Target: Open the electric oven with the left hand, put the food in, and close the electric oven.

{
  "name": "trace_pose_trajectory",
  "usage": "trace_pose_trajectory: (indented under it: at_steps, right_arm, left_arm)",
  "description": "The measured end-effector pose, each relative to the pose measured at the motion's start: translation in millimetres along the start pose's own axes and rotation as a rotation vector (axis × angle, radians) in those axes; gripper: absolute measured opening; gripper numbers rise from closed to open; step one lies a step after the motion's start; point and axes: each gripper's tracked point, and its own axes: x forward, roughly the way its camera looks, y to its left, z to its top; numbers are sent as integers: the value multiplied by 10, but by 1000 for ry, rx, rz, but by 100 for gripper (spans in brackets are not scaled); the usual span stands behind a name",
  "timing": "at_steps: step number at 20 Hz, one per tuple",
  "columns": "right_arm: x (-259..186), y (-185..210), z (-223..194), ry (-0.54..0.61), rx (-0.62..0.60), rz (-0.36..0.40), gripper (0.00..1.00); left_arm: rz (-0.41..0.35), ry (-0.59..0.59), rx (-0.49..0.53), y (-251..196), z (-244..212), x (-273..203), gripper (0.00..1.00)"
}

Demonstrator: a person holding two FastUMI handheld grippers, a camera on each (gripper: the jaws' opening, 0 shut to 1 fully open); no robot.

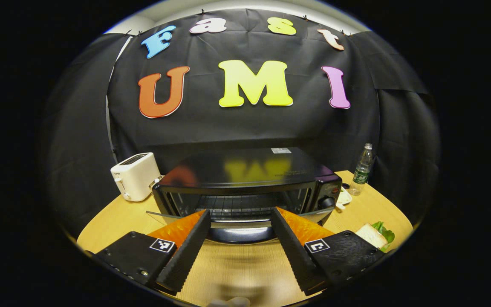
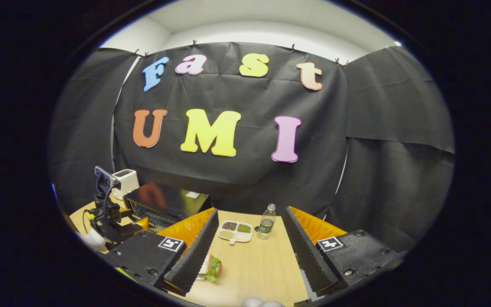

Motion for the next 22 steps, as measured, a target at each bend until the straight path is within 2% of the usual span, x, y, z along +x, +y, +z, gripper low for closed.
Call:
trace_pose_trajectory:
  at_steps: [15,17,18,20,21,22]
  right_arm:
    - [-183,170,-197,35,-60,26,92]
    - [-189,175,-232,41,-67,23,100]
    - [-203,179,-274,46,-67,25,95]
    - [-217,195,-315,44,-47,31,100]
    - [-222,196,-324,38,-35,34,100]
    - [-217,215,-346,36,-27,35,96]
  left_arm:
    - [-16,112,-18,-49,-864,-463,96]
    - [-16,132,-19,-55,-998,-492,96]
    - [-16,145,-24,-62,-1073,-497,96]
    - [-16,167,-24,-71,-1214,-502,96]
    - [-14,185,-34,-69,-1301,-510,96]
    - [-12,203,-50,-53,-1393,-505,96]
